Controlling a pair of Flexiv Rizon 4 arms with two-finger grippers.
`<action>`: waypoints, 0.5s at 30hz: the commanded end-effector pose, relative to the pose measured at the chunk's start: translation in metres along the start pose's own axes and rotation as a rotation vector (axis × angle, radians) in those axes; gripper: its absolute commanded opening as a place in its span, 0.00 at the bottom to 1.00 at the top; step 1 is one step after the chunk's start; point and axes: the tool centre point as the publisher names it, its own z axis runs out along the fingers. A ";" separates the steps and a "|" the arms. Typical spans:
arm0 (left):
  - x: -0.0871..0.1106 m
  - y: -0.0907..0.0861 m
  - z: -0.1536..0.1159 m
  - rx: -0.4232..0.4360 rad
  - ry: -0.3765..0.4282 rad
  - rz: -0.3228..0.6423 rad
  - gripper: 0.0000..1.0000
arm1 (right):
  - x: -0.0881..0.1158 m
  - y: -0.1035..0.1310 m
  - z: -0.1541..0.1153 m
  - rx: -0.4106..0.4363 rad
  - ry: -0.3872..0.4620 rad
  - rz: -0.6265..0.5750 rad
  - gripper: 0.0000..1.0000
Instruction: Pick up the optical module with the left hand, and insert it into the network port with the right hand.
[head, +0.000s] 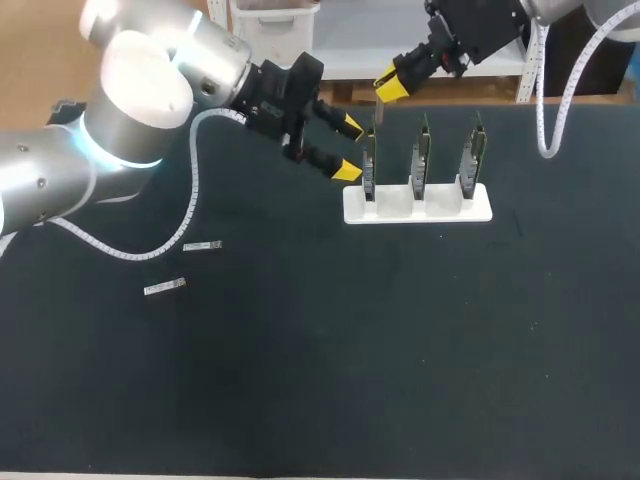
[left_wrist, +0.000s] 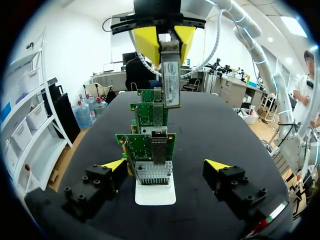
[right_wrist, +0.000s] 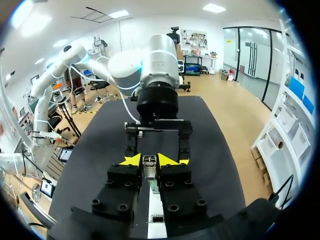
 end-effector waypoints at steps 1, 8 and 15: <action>0.000 0.002 0.000 0.004 0.004 -0.001 1.00 | -0.002 -0.002 0.007 0.000 0.010 -0.007 0.00; 0.000 0.002 0.000 0.004 0.004 -0.001 1.00 | 0.001 -0.003 0.011 -0.011 0.012 -0.012 0.00; 0.000 0.002 0.000 0.004 0.004 -0.001 1.00 | 0.003 -0.006 0.012 -0.009 0.021 -0.011 0.00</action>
